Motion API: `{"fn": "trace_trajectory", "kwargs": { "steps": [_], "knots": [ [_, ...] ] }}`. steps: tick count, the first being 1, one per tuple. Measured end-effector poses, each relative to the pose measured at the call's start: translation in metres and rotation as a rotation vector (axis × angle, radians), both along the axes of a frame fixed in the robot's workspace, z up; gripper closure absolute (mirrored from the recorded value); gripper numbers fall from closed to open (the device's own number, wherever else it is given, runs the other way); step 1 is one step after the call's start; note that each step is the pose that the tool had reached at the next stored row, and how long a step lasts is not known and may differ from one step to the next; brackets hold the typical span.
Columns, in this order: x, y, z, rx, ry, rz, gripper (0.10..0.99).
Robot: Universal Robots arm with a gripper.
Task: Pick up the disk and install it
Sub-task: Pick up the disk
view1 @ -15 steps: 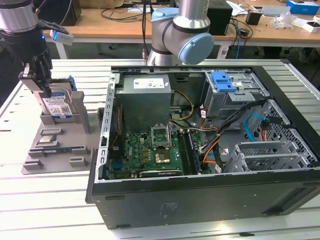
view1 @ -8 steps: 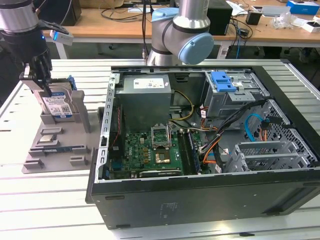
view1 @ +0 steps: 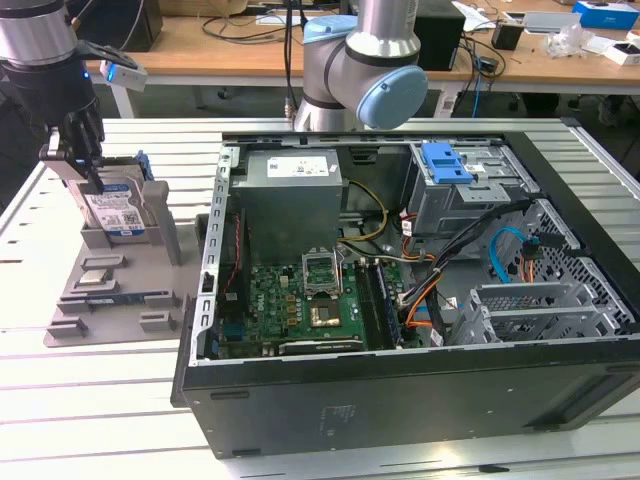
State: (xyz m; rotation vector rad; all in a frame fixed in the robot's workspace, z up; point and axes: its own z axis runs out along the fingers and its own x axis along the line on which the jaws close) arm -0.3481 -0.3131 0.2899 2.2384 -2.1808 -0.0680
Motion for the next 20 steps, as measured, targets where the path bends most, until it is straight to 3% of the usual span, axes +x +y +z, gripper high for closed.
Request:
{"fn": "trace_trajectory", "kwargs": {
  "steps": [8, 20],
  "knots": [
    [0.0, 0.0, 0.0025, 0.0, -0.0003, 0.0, 0.718],
    [0.0, 0.0009, 0.0352, 0.0, -0.0001, 0.0, 0.718]
  ]
}}
